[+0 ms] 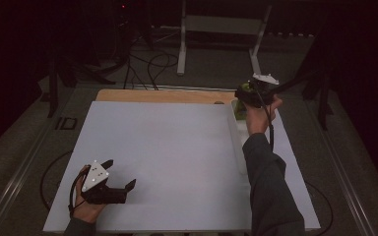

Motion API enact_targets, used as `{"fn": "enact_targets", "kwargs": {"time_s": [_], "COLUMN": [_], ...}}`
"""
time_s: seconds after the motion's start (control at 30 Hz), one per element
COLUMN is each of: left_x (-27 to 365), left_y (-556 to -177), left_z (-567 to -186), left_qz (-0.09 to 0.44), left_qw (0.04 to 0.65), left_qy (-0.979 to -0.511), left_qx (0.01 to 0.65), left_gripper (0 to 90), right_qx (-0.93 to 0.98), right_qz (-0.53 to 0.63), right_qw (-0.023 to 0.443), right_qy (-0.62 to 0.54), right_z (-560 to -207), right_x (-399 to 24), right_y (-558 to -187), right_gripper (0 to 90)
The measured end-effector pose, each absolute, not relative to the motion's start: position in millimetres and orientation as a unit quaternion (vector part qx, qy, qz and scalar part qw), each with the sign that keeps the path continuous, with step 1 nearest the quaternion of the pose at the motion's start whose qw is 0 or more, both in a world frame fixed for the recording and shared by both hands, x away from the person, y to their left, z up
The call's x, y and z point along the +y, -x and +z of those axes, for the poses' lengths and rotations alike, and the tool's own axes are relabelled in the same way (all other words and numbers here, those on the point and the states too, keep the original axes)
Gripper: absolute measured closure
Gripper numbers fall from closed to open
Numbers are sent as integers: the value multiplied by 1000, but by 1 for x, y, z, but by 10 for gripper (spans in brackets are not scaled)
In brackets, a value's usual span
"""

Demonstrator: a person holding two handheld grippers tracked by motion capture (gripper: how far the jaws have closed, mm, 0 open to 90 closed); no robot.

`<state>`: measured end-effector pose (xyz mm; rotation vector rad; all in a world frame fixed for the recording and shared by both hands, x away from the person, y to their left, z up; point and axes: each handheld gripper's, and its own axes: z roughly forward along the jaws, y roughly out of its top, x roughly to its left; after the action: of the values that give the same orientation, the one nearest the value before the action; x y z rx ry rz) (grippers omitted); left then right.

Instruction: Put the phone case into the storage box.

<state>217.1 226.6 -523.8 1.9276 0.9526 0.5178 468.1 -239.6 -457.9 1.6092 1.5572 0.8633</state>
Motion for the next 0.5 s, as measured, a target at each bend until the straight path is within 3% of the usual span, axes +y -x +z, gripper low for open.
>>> {"fn": "enact_targets", "kwargs": {"time_s": [0.5], "left_x": [227], "left_y": [-217], "left_z": [-523], "left_qz": [208], "left_qw": [452], "left_qy": [-778], "left_qx": [384], "left_gripper": [0], "right_qx": [609], "right_qz": [319], "right_qw": [360], "right_qy": [-630], "right_z": [-469], "right_x": [-242], "right_y": [-477], "right_gripper": [161]}}
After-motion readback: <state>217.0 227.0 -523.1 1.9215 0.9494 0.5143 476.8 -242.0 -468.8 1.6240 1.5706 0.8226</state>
